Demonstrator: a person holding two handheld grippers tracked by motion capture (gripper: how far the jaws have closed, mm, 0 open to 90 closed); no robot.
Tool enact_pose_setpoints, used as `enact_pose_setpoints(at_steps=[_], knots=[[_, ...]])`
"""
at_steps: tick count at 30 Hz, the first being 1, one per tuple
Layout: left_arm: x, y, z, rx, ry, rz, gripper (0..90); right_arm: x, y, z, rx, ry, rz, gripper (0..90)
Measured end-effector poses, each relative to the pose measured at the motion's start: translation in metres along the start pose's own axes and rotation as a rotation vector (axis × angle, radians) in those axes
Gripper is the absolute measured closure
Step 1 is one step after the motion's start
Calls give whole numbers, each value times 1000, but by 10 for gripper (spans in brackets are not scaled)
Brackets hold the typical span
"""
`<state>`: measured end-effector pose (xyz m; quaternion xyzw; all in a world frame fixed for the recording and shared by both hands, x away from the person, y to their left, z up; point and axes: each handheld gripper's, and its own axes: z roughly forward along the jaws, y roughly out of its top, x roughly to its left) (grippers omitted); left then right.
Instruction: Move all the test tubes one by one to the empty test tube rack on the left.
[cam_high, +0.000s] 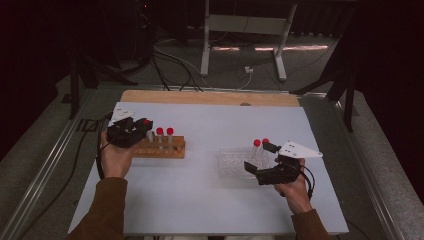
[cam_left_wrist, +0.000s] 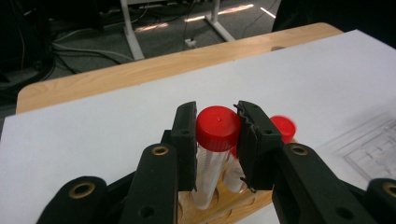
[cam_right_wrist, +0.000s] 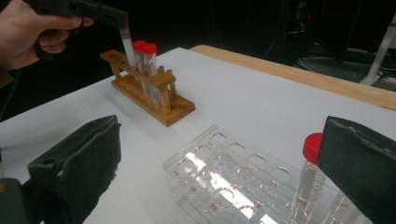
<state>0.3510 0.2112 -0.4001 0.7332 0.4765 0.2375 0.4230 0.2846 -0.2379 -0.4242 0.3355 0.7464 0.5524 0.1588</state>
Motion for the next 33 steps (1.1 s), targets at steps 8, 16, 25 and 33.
enact_pose_setpoints(at_steps=[8,16,25,33], knots=[[3,-12,7,21,-5,-24,708,1,0,1,2,2,-2,0],[5,-19,11,36,-8,-39,707,0,-1,1,3,1,-1,0],[5,-25,15,49,-13,-44,707,0,-1,1,1,2,-2,0],[5,-26,16,51,-21,-47,701,0,-1,0,-1,2,-2,0]])
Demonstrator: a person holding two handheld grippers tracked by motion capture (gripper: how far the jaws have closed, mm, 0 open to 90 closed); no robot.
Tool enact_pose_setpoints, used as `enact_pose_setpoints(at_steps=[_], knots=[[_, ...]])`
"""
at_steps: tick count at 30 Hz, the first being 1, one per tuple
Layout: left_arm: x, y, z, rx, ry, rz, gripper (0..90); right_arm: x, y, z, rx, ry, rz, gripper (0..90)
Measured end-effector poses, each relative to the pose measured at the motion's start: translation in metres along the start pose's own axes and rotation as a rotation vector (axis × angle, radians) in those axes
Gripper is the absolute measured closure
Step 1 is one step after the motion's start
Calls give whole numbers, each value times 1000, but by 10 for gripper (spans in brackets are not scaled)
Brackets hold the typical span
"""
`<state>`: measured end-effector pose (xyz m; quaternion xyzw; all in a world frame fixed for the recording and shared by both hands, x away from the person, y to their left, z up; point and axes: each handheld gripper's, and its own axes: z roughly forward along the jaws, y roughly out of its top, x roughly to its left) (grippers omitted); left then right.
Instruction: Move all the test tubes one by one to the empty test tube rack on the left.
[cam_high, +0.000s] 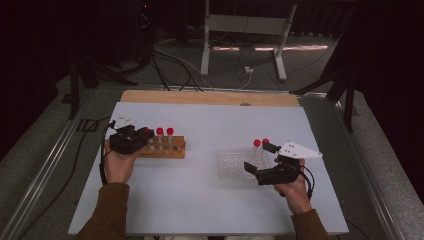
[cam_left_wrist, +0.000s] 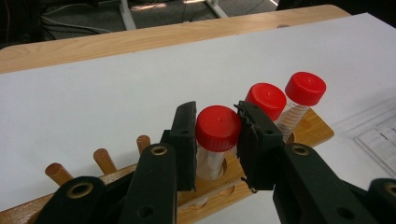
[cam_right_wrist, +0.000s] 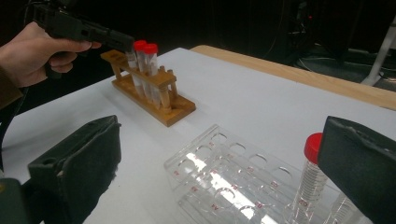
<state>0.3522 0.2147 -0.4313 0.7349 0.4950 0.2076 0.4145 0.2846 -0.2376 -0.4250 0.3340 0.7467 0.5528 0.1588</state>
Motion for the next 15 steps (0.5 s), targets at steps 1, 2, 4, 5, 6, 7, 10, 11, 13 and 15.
enact_pose_setpoints(at_steps=[1,2,4,5,6,7,10,11,13,15], knots=[[0,0,0,1,0,0,700,0,0,0,0,-1,0,0],[0,-1,0,0,0,-1,686,0,0,0,-1,0,1,0],[0,-2,-1,-11,-9,-12,624,-1,0,-1,-5,-2,3,0],[1,-2,-3,-23,-25,-25,596,-1,0,-1,-6,-1,5,0],[2,-3,-5,-40,-43,-41,568,-1,0,-1,-5,-1,4,0],[3,-4,-8,-61,-56,-55,543,-2,0,-1,-4,-3,4,0],[3,-6,-15,-107,-89,-81,476,-3,0,-2,-6,-8,6,0],[2,-7,-18,-116,-93,-82,458,-4,-1,-2,-7,-13,6,0],[1,-9,-22,-133,-99,-83,417,-5,-1,-2,-5,-19,9,0],[-1,-11,-27,-147,-121,-82,395,-7,-1,-2,-4,-32,9,0]])
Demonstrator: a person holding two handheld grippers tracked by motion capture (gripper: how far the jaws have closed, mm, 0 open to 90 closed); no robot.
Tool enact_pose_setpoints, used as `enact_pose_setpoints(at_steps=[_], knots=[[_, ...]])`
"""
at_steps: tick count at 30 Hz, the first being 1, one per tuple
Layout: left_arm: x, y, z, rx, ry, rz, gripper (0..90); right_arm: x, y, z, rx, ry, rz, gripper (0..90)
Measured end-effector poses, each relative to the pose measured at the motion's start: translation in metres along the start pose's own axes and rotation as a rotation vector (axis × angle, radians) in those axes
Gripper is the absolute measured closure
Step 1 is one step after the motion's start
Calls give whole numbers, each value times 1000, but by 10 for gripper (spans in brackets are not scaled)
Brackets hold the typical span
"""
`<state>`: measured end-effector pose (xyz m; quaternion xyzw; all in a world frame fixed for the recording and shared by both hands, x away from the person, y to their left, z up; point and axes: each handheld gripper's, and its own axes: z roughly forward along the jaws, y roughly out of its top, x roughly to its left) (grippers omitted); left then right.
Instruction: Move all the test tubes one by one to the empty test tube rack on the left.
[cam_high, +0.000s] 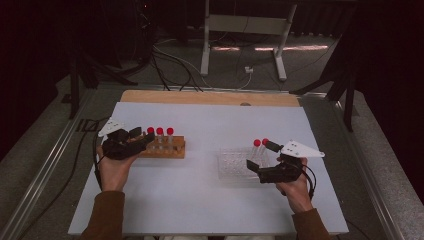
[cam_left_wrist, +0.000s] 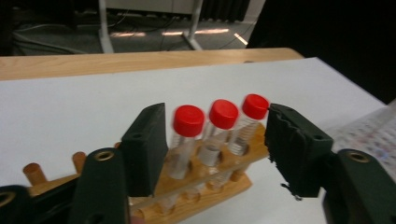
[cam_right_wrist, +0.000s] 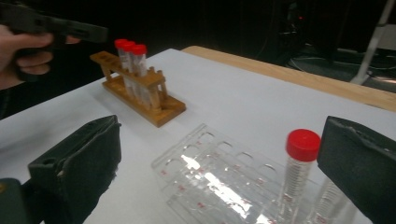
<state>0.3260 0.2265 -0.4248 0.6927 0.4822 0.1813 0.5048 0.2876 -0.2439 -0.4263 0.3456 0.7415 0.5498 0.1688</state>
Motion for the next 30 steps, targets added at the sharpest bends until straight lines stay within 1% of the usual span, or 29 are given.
enact_pose_setpoints(at_steps=[2,6,8,12,13,14,16,18,21,23,26,30], knots=[[-2,-2,-3,-12,-15,-7,353,-2,0,-1,-5,-11,3,0],[-10,-3,-8,-21,6,20,204,-7,2,-3,-9,-49,2,4],[-14,-4,-10,-30,18,26,160,-10,2,-4,-13,-60,3,5],[-22,-5,-12,-36,35,32,67,-18,2,-7,-17,-100,4,55],[-23,-5,-12,-33,35,31,30,-20,1,-7,-17,-107,6,76],[-24,-5,-12,-32,38,31,15,-23,0,-7,-16,-113,11,102],[-27,-6,-12,-34,42,33,9,-29,-3,-8,-16,-131,21,151],[-29,-6,-12,-34,33,39,7,-36,-7,-9,-9,-153,25,191],[-33,-5,-13,-45,26,48,6,-42,-12,-10,-4,-181,28,271],[-36,-4,-14,-49,23,55,6,-45,-14,-9,3,-182,23,355],[-40,-4,-15,-56,17,64,6,-48,-20,-6,24,-207,5,442],[-41,-3,-16,-58,14,68,6,-49,-27,1,57,-229,-8,528]])
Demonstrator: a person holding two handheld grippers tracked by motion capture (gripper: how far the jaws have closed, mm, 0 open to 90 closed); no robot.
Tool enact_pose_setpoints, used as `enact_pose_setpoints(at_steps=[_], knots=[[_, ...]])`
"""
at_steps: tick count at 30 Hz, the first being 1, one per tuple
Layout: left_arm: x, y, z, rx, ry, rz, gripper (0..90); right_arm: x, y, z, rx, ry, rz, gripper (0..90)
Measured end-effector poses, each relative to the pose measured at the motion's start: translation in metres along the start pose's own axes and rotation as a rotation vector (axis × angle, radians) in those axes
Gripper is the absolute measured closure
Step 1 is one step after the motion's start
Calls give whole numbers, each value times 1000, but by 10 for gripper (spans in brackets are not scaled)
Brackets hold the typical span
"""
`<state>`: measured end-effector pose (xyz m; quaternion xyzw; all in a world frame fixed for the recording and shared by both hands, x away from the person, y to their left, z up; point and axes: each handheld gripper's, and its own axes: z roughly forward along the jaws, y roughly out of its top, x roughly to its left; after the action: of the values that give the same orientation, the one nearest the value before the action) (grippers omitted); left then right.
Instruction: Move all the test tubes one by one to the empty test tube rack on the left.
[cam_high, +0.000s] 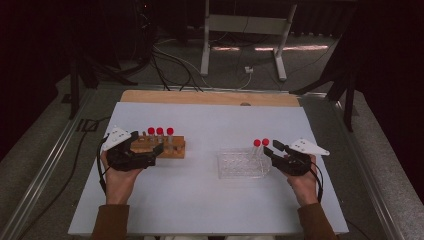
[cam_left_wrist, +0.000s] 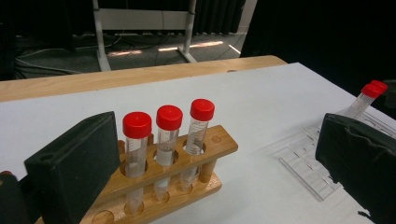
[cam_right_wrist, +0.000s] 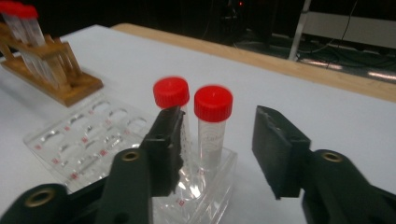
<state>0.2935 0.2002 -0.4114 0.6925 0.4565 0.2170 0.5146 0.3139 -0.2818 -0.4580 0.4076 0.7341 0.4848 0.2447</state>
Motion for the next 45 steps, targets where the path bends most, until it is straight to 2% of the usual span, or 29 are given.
enact_pose_setpoints(at_steps=[6,13,18,23,29,45], knots=[[1,-2,2,14,-2,-5,6,0,-2,10,29,1,-22,644],[1,-2,0,13,-8,-9,7,-1,-6,22,55,12,-35,720],[4,-2,-3,3,-1,-21,6,1,-7,27,60,12,-50,732],[5,-3,-4,4,-3,-24,6,1,-5,25,55,11,-49,738],[4,-2,-4,6,-15,-22,7,1,1,18,21,11,-31,738],[0,-5,2,44,-39,-8,6,5,22,-2,-47,0,-13,739]])
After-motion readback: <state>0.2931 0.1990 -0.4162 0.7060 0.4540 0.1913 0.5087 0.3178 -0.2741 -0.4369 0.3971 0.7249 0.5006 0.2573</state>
